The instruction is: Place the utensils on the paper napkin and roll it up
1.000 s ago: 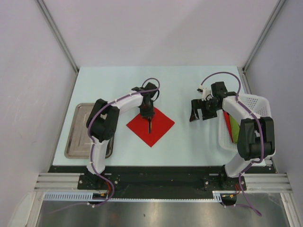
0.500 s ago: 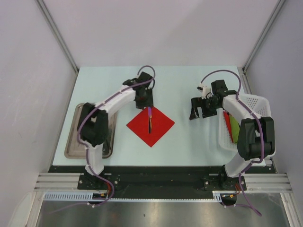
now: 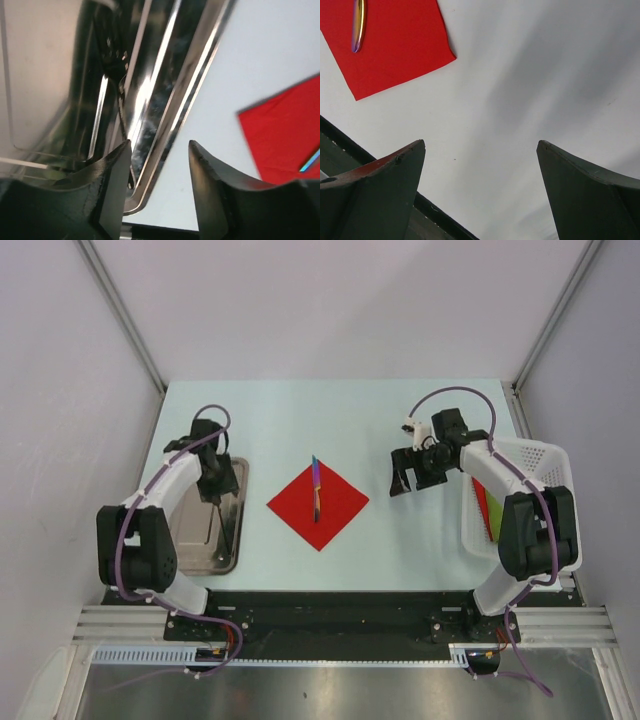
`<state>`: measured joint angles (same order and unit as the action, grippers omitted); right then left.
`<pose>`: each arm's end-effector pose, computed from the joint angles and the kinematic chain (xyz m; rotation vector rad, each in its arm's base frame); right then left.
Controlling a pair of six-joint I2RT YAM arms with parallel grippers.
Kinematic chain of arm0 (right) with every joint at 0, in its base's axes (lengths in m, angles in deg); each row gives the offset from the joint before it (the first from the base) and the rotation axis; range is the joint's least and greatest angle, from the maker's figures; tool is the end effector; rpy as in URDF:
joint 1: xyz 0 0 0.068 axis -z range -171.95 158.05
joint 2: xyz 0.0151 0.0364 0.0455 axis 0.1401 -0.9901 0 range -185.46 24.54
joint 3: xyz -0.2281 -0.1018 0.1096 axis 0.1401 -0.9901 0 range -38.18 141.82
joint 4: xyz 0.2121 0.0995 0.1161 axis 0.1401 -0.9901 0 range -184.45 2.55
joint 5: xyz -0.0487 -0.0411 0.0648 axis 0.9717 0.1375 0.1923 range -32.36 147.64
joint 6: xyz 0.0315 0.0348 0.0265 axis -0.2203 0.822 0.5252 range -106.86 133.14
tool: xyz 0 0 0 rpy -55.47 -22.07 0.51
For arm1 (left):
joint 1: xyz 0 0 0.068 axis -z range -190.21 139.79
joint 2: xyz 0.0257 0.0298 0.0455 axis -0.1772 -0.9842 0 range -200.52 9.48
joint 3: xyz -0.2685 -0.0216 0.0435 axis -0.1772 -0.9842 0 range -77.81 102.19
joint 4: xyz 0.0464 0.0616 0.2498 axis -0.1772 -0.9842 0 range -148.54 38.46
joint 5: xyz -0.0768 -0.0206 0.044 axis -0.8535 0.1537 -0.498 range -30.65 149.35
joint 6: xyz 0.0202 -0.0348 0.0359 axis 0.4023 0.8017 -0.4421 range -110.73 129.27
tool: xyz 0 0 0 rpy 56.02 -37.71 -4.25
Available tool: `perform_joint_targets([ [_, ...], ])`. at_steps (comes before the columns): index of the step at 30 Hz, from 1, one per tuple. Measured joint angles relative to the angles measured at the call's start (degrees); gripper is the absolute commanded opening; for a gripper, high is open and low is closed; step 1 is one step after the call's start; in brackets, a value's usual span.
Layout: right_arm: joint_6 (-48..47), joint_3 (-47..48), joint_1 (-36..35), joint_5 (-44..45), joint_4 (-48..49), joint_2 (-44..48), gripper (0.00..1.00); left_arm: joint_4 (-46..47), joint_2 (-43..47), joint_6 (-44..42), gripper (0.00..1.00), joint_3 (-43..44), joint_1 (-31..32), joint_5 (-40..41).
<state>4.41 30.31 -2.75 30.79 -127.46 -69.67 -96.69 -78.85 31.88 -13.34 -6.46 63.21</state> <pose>0.3208 0.0776 0.2281 -0.5853 2.5961 0.6445 0.2994 -0.0172 0.2309 -0.4710 2.7295 -0.0259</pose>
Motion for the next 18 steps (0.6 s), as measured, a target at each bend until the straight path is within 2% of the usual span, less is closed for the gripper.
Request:
perform_joint_targets([
  [3,0.0,0.0,-0.7,0.0,0.0,-0.3,1.0,-0.3,0.0,-1.8,0.44,-3.6,-2.4,-0.6],
  [8,-0.1,0.3,-1.6,0.1,0.0,-2.0,1.0,1.0,-1.6,-3.8,0.4,-4.4,-6.0,-0.9],
  [14,-0.2,1.0,-2.1,0.7,0.0,-3.0,1.0,3.4,-5.4,-4.8,0.28,-4.4,-6.3,-1.0],
  [18,-0.4,1.6,-2.3,1.2,0.0,-3.2,1.0,5.2,-8.2,-5.2,0.26,-4.6,-6.3,-0.6],
])
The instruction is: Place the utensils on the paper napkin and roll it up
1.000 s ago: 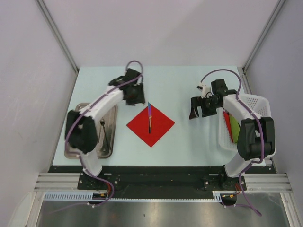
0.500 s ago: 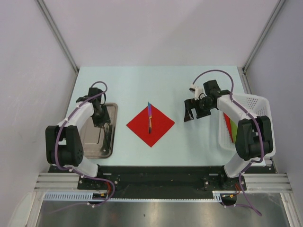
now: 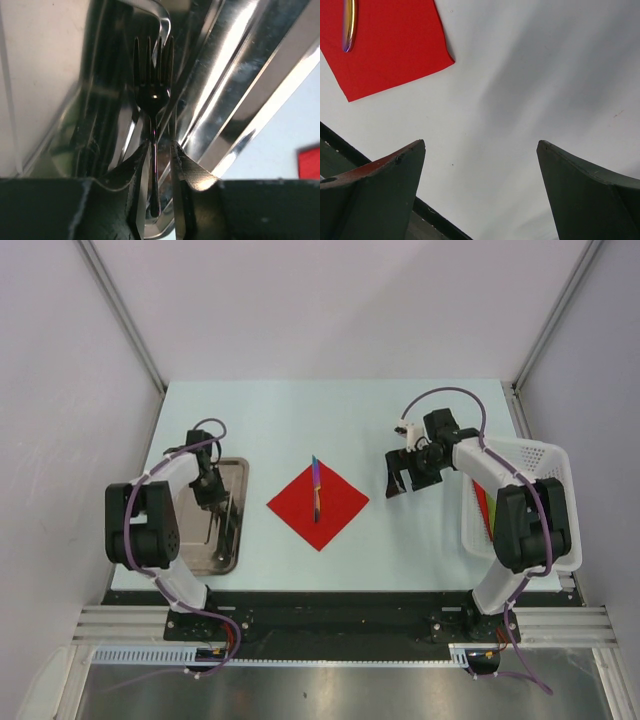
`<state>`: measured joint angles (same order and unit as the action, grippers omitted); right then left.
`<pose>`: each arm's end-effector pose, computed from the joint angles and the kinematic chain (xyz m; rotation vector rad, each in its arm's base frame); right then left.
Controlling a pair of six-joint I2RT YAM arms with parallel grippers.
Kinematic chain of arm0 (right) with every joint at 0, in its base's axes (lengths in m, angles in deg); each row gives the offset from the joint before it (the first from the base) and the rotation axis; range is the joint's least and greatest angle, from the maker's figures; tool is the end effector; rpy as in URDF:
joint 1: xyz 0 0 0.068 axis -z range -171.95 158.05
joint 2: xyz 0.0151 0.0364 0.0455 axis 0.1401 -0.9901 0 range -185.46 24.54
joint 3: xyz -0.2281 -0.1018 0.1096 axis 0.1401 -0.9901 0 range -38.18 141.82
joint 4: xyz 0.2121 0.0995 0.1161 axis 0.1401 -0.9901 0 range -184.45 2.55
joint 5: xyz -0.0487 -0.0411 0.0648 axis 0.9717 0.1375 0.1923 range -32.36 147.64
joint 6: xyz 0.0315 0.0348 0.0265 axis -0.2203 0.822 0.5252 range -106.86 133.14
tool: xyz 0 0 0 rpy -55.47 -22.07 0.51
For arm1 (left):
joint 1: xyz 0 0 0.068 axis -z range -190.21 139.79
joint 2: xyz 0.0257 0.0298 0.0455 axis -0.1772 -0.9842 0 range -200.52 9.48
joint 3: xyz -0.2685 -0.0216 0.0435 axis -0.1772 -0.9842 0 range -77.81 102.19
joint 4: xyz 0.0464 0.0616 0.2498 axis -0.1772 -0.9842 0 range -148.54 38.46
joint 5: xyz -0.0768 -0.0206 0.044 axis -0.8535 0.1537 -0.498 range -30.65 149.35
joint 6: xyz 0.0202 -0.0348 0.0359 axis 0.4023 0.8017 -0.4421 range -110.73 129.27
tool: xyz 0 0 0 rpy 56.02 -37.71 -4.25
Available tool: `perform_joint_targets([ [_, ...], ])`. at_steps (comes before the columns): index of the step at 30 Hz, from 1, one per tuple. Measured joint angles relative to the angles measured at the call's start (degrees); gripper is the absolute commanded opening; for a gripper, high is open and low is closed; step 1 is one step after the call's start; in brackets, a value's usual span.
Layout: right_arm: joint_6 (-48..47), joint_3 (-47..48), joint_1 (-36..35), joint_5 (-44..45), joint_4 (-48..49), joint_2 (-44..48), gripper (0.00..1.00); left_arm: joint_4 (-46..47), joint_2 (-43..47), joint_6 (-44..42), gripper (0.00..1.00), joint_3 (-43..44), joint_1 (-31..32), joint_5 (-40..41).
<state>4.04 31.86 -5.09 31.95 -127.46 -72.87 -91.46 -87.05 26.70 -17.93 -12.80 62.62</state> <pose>0.3276 0.0923 0.2180 -0.6408 2.6222 0.6334 0.3074 0.0160 0.1711 -0.5141 2.8558 0.0382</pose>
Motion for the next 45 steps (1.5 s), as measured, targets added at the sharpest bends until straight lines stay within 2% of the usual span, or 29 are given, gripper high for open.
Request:
perform_joint_targets([
  [4,0.0,0.5,-0.2,0.3,0.0,-0.9,1.0,1.3,-1.8,0.0,0.21,-0.6,0.0,0.6],
  [6,0.0,0.7,-0.2,0.4,0.0,-1.4,1.0,1.5,-1.7,0.0,0.06,-0.7,0.0,0.5],
  [9,0.0,0.9,-0.2,0.4,0.0,-1.9,1.0,1.7,-1.7,0.0,0.0,-0.7,0.1,0.1],
  [15,0.1,1.1,0.3,0.3,0.0,-2.4,1.0,-0.7,-1.7,1.0,0.0,2.1,2.2,-1.3],
  [24,0.5,1.1,1.5,-0.3,0.1,-2.4,1.0,-3.8,-3.6,5.9,0.0,25.0,19.0,-6.6],
  [29,0.5,-0.7,2.2,-0.2,0.7,-1.3,1.0,-3.2,-8.1,9.2,0.0,33.0,26.2,-9.1],
  [36,0.5,-1.8,2.9,-0.2,0.8,-0.5,1.0,-2.0,-19.0,13.4,0.0,36.1,31.9,-9.9],
  [45,0.7,-1.8,3.9,-0.2,1.0,-0.5,1.0,-1.7,-24.5,15.7,0.01,37.2,33.1,-8.4],
])
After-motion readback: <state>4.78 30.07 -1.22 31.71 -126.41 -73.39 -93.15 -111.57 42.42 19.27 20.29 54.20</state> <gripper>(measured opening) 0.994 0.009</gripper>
